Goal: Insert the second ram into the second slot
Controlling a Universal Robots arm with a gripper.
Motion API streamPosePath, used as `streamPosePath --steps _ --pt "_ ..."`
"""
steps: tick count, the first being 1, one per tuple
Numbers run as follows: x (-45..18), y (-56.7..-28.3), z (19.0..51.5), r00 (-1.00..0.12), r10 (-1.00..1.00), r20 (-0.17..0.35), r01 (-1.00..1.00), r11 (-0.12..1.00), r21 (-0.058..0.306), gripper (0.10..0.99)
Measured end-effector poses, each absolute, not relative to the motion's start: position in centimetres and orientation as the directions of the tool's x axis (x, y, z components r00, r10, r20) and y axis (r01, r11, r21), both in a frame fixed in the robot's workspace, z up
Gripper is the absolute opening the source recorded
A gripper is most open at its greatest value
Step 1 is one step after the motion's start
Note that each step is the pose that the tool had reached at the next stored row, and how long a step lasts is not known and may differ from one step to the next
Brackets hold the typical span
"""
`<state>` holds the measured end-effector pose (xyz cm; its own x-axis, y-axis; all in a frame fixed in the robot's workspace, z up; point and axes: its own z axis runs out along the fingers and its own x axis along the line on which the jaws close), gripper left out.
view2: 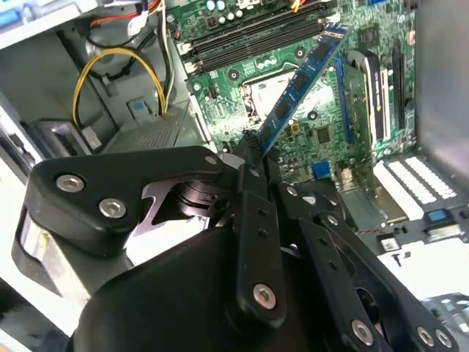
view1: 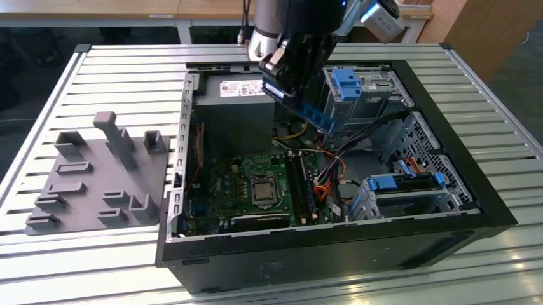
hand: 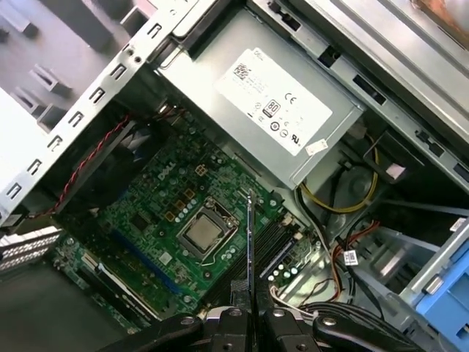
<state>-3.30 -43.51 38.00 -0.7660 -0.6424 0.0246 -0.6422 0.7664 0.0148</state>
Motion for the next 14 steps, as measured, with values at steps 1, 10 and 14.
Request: streamPosePath --steps 1,10,14 --pt "-3.30 -43.51 37.99 -0.776 -0.630 0.026 -0.630 0.776 0.014 0.141" --pt "-3.31 -43.51 37.84 -0.857 -0.513 0.033 -0.514 0.858 0.003 0.141" --pt "-3.30 -43.51 37.77 -0.888 -0.458 0.035 -0.458 0.889 -0.001 0.141"
